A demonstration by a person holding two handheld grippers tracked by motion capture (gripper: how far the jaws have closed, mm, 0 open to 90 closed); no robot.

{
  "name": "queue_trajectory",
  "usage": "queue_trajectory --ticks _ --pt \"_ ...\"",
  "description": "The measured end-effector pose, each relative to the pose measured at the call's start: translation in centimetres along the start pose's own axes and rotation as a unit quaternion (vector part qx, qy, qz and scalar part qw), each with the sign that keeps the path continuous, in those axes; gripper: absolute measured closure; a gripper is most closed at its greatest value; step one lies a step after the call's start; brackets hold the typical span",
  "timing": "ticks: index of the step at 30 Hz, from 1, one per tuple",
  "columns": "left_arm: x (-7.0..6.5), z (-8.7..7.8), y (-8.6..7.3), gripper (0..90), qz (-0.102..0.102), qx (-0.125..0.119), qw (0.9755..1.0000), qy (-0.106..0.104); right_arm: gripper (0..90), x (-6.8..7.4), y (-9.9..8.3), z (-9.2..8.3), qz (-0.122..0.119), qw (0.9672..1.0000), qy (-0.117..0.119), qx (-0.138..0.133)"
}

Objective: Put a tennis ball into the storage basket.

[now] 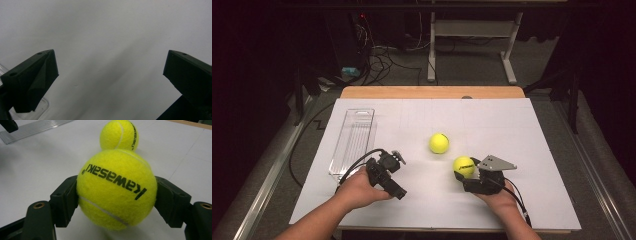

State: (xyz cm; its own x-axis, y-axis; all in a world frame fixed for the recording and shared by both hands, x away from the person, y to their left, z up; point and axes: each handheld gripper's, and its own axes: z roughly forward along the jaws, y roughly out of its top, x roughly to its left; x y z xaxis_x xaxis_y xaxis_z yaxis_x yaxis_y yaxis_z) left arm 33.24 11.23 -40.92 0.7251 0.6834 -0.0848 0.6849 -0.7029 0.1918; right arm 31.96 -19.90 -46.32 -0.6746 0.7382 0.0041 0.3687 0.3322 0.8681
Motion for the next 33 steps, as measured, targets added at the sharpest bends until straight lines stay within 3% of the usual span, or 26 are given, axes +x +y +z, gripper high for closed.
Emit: queue_trajectory --ticks 3,5,8,18,33 --pt "0.0 -0.4 0.6 0.6 -0.003 0.004 0.9999 -0.009 26.5 0.3 0.0 0.1 -0.003 1.0000 0.005 -0.002" --pt "0.0 -0.7 0.8 0.6 -0.001 0.007 1.0000 -0.004 26.5 0.6 0.1 0.2 -0.007 0.9999 0.007 -0.003" --pt "-0.1 -1.6 1.2 0.6 -0.001 -0.005 1.0000 -0.005 26.5 1.0 0.2 0.5 -0.007 0.9999 0.014 -0.004" --pt "-0.8 -3.4 2.2 0.6 0.004 -0.014 0.9998 -0.016 26.4 2.2 0.6 0.9 -0.014 0.9994 0.029 -0.011" --pt "-2.9 -3.7 4.4 0.6 0.024 -0.010 0.9993 -0.025 26.5 4.2 0.9 1.5 -0.029 0.9979 0.055 -0.016"
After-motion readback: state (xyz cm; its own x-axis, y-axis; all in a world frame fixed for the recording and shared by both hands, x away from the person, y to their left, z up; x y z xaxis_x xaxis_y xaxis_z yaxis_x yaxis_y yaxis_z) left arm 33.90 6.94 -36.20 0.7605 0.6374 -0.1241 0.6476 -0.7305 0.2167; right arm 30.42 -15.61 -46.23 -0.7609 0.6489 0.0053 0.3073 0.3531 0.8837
